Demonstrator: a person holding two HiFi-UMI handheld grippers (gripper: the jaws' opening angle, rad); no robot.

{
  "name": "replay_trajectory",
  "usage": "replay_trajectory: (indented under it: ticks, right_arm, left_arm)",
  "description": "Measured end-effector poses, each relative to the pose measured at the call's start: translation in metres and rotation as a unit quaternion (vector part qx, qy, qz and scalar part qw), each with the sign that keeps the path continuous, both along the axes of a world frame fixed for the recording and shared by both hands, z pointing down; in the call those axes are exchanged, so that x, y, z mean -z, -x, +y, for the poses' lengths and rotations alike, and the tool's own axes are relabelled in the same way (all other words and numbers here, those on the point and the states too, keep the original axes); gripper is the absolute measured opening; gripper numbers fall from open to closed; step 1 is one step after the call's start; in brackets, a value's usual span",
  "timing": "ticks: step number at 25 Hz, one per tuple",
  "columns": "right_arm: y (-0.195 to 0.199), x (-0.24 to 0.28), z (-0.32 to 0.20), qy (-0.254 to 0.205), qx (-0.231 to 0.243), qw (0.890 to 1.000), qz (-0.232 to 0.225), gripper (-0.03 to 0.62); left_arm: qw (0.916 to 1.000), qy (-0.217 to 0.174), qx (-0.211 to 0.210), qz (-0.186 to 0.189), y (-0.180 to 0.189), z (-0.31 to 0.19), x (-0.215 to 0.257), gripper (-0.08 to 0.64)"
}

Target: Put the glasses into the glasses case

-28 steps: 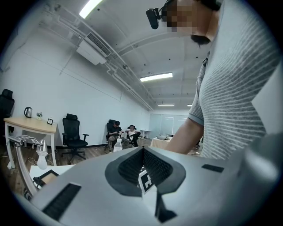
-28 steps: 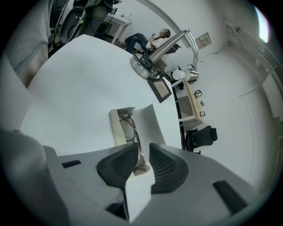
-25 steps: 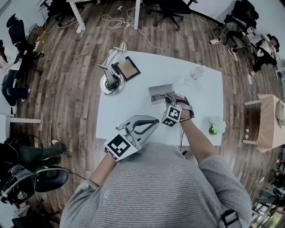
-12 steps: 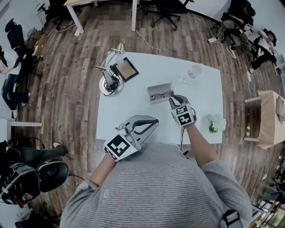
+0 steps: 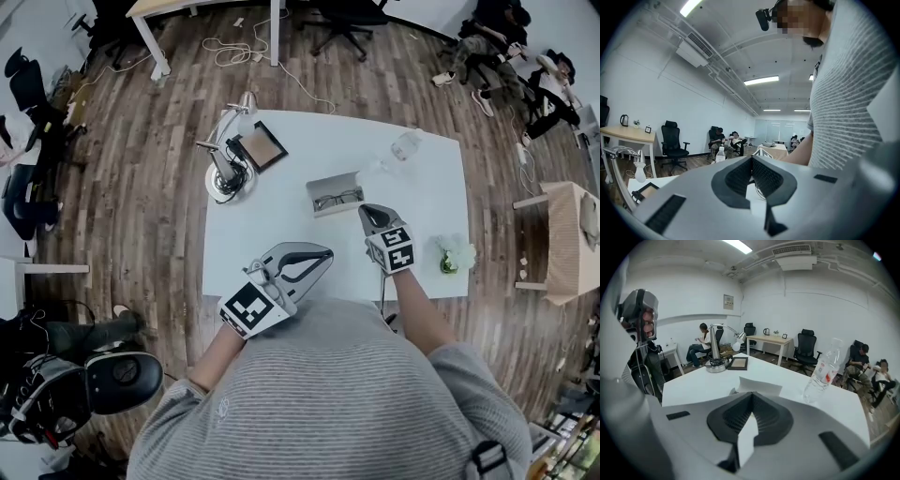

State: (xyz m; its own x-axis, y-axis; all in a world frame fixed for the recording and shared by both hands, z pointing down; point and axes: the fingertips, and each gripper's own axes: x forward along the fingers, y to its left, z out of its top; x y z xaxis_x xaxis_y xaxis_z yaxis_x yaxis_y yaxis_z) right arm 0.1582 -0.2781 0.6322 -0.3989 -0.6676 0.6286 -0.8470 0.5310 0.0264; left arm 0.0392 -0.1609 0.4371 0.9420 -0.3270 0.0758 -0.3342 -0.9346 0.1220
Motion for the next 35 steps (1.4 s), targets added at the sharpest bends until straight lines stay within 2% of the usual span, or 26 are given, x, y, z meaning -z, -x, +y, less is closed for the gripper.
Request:
replay_trajectory:
  ticks: [7, 18, 26, 35]
  right_arm:
    - [0.0, 0.008, 0.004, -0.007, -0.012, 1.0, -0.013, 0.014]
    - [0.006, 0.054, 0.018, -0.052, -0.027, 0.997, -0.049, 0.014]
    - [0.008, 0.065, 0.047, -0.056, -0.054, 0.994, -0.074, 0.014]
    - [0.024, 0.082, 0.071, -0.06, -0.049, 0.991, -0.109, 0.014]
  left_arm:
    - [1.0, 0.001, 0.0, 0.001, 0.0, -0.001, -0.001, 0.012]
    - [1.0, -0.001, -0.004, 0.004, -0.001, 0.0, 0.0, 0.012]
    - [0.9999, -0.004, -0.012, 0.001, -0.002, 0.004, 0.001, 0.012]
    - [0.9999, -0.009, -0.008, -0.006, 0.001, 0.012, 0.0, 0.012]
